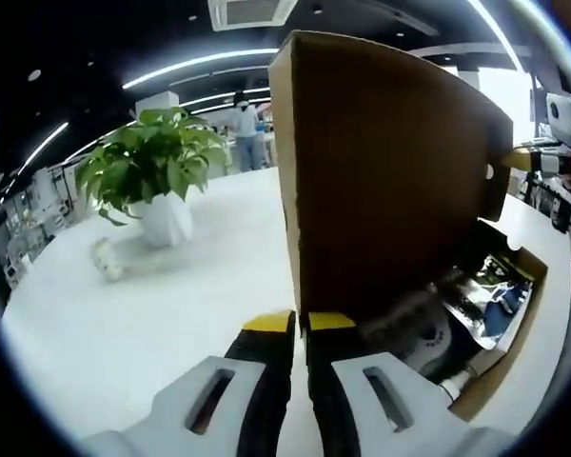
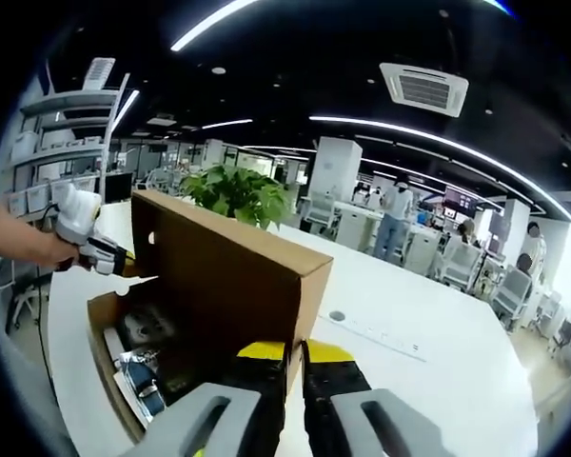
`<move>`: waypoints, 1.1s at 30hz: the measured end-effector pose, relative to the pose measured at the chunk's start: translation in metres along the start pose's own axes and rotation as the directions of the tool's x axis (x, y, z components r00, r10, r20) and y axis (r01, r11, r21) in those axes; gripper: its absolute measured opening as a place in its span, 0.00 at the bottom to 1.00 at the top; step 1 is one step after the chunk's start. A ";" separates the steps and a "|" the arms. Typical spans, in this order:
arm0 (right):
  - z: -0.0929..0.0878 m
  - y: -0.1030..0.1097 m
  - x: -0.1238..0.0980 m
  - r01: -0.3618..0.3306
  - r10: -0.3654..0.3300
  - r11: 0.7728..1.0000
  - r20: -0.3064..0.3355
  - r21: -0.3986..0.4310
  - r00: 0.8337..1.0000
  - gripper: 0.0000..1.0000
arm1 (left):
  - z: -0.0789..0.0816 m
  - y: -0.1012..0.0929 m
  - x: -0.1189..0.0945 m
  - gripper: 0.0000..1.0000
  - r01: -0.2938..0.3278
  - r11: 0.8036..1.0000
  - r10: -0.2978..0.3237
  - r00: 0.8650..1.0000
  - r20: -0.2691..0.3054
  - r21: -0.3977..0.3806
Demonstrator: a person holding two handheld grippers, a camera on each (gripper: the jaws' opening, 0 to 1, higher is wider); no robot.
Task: Operate the shoe box by opening the lid, removing the specified soft item, and placing it in the target area until the item is outside and the box remains undamaged.
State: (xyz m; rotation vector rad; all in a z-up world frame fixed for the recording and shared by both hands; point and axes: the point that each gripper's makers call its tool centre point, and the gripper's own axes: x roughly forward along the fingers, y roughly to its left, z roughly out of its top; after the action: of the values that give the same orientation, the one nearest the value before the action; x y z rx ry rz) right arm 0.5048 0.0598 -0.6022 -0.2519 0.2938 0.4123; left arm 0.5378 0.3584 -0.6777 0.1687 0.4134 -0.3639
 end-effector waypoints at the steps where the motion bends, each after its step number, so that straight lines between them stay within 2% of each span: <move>1: 0.000 0.000 0.001 0.001 -0.001 1.000 0.001 0.002 1.000 0.00 | 0.000 -0.001 0.000 0.02 0.001 1.000 -0.001 1.000 0.001 -0.001; 13: -0.004 -0.003 0.008 0.000 0.000 1.000 -0.014 0.014 1.000 0.00 | 0.003 -0.001 0.000 0.01 -0.010 1.000 0.010 1.000 0.001 -0.007; 22: -0.034 0.006 0.010 -0.012 0.013 1.000 -0.078 0.018 0.997 0.02 | 0.003 -0.001 -0.001 0.01 -0.009 1.000 0.009 1.000 -0.008 -0.012; 27: -0.061 0.008 0.011 0.001 0.004 0.999 -0.141 0.038 0.990 0.00 | 0.004 0.000 0.001 0.01 -0.006 1.000 0.006 1.000 -0.011 -0.009; 33: -0.074 0.010 0.014 0.007 0.004 0.998 -0.162 0.068 0.987 0.00 | 0.006 0.000 0.001 0.01 -0.004 1.000 0.004 1.000 -0.012 -0.005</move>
State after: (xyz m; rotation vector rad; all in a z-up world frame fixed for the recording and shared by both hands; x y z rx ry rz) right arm 0.4961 0.0513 -0.6775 -0.2186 0.4664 0.3799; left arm 0.5407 0.3571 -0.6728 0.1671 0.4256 -0.3581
